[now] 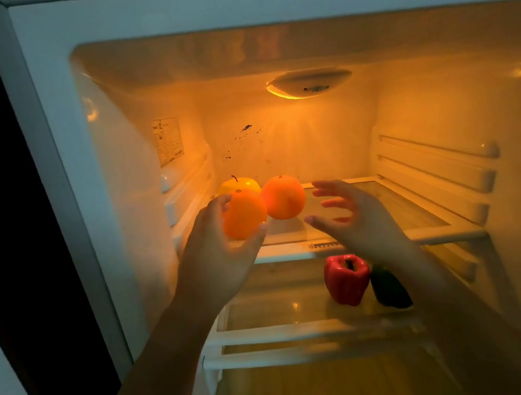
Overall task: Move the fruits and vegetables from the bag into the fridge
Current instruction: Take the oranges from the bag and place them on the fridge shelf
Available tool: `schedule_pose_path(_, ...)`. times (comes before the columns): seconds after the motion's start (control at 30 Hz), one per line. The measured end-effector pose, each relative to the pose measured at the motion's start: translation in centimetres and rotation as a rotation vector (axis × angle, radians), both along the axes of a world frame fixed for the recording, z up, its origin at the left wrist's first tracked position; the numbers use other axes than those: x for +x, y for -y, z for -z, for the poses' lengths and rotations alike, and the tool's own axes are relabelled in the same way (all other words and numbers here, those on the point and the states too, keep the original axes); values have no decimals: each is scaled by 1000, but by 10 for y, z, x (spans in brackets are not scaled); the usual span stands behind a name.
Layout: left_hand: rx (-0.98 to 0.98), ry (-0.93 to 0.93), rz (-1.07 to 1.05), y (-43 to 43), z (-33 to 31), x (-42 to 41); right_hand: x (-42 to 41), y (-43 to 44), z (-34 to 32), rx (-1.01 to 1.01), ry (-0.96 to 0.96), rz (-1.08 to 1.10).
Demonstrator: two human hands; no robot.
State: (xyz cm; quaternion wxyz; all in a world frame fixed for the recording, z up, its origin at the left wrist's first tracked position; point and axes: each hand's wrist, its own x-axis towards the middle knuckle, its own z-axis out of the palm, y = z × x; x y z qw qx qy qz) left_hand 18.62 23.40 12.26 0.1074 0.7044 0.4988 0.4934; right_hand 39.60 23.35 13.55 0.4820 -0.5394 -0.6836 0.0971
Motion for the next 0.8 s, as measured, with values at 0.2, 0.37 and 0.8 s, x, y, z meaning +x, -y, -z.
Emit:
schedule_pose_path(0.2, 1, -45, 129, 31, 14, 0, -7, 47, 18, -15, -55, -26)
schedule_pose_path(0.37, -45, -179, 229, 58, 36, -15, -20, 96, 50, -105, -51, 41)
schedule_pose_path(0.8, -368, -380, 640, 130, 151, -56, -87, 279, 183, -561, -166, 490)
